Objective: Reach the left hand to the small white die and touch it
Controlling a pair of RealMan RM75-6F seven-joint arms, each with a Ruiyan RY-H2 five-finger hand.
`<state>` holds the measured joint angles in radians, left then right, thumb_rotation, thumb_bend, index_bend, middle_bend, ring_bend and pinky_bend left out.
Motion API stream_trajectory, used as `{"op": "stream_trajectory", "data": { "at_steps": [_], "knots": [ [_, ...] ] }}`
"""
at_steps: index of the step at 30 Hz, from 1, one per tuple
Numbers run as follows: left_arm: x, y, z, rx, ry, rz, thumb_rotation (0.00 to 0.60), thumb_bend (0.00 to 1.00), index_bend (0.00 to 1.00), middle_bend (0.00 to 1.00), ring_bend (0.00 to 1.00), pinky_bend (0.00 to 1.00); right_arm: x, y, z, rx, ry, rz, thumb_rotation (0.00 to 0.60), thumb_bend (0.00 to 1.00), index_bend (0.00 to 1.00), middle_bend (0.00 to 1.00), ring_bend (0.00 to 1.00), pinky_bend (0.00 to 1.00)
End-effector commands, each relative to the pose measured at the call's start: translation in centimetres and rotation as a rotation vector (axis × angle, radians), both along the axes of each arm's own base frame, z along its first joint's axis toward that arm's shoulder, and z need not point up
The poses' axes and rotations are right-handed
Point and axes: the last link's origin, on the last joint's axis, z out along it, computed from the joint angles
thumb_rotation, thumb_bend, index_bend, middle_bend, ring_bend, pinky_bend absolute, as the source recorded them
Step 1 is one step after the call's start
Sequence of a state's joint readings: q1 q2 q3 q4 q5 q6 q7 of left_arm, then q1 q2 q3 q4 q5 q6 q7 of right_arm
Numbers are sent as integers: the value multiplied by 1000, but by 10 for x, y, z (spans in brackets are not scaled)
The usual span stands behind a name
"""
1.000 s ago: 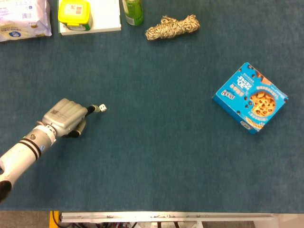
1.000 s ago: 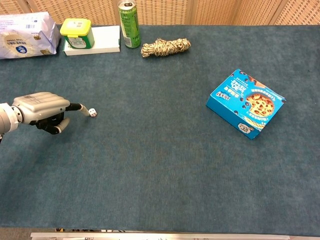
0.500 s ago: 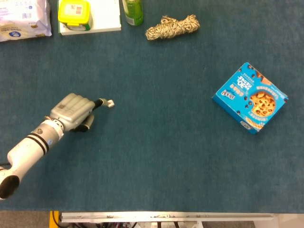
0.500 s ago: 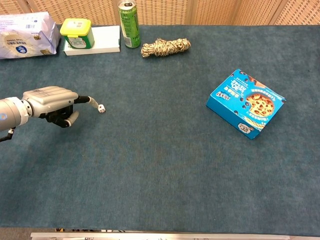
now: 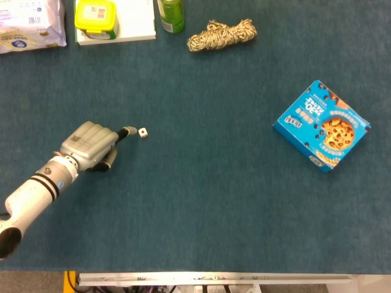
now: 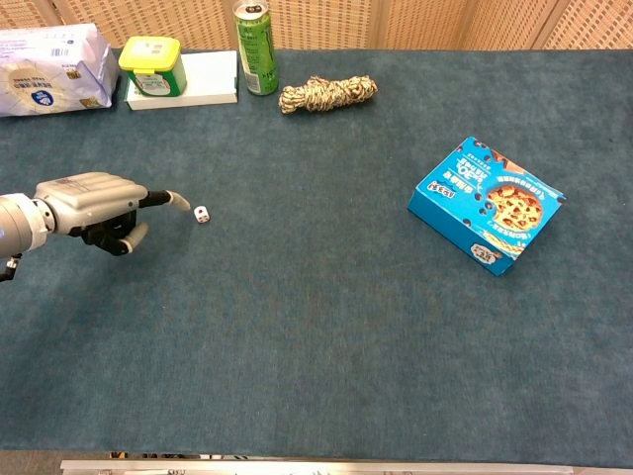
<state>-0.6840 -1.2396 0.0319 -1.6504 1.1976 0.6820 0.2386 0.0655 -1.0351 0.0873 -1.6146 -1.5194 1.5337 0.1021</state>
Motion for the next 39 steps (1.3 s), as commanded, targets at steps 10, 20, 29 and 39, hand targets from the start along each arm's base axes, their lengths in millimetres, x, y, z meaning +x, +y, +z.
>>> {"op": "stream_trajectory", "data": {
  "at_steps": [10,20,29,39],
  "knots": [
    [0,-3,-10,-34,24,11,600,709,131,1000,1000,1000,-1,1,1,-3,-1,-3,600,395,395,475,302,298],
    [10,5,-20,-19,-16,5,600,709,130,1000,1000,1000,-4,4,4,-11,-3,-11,600,395,395,475,302,298],
    [19,8,-21,14,-31,-30,600,709,130,1000,1000,1000,-7,4,4,-13,-6,-16,600,395,395,475,302,298],
    [25,9,-12,66,-55,-43,600,709,131,1000,1000,1000,-8,4,4,-12,-7,-18,600,395,395,474,302,298]
  ]
}}
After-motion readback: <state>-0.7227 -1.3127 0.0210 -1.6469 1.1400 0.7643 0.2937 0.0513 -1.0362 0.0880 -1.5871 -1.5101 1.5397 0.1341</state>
